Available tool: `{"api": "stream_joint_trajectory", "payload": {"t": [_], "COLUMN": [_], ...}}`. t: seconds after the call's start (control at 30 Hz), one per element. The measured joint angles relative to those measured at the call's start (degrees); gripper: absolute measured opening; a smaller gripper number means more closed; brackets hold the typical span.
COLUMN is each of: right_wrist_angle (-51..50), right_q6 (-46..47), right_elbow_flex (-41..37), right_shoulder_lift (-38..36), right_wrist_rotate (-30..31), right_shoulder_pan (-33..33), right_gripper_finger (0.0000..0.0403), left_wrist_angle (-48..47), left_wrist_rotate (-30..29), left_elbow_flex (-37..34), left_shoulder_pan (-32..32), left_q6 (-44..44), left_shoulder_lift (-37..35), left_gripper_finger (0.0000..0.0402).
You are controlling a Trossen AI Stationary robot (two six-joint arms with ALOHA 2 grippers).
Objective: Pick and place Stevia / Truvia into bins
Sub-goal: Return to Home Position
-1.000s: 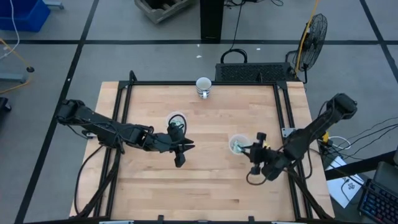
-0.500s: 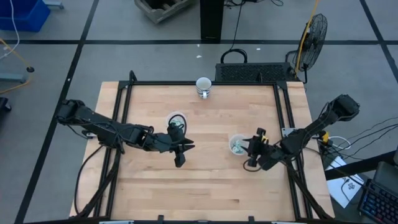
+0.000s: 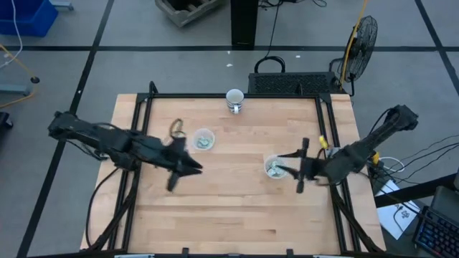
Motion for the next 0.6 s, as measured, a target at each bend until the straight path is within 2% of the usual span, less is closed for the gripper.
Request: {"api": "stream_joint_trajectory", "payload": {"t": [0.1, 0.17, 0.37, 0.47, 0.6], "right_wrist_angle": [-0.2, -2.2, -14.1, -19.5, -19.9], "right_q6": [-1.2, 2.1, 12.1, 18.0, 20.2], "right_elbow_flex": [0.0, 0.0, 0.0, -0.7, -4.9], "right_shoulder_lift": [-5.4, -8.2, -17.8, -23.3, -30.1], "right_wrist_rotate": [0.1, 0.1, 0.1, 0.1, 0.1], "right_shoulder_pan": [0.5, 0.5, 0.1, -0.1, -0.1], "right_gripper_finger": [0.0140, 0.0139, 0.0141, 0.0139, 0.0141], "left_wrist_angle": [-7.2, -11.4, -26.7, -30.5, -31.4], "left_wrist_rotate": [-2.5, -4.8, -15.5, -19.4, -19.4], "left_elbow_flex": [0.0, 0.0, 0.0, 0.0, -1.1], "left_shoulder_pan": [-0.3, -0.4, -0.4, -0.4, -0.4], "left_q6": [4.6, 6.0, 2.7, 0.4, 1.5], "left_shoulder_lift": [-5.7, -9.0, -15.8, -18.2, -21.3], "left_gripper_finger": [0.0088, 0.0088, 0.0088, 0.0088, 0.0088]}}
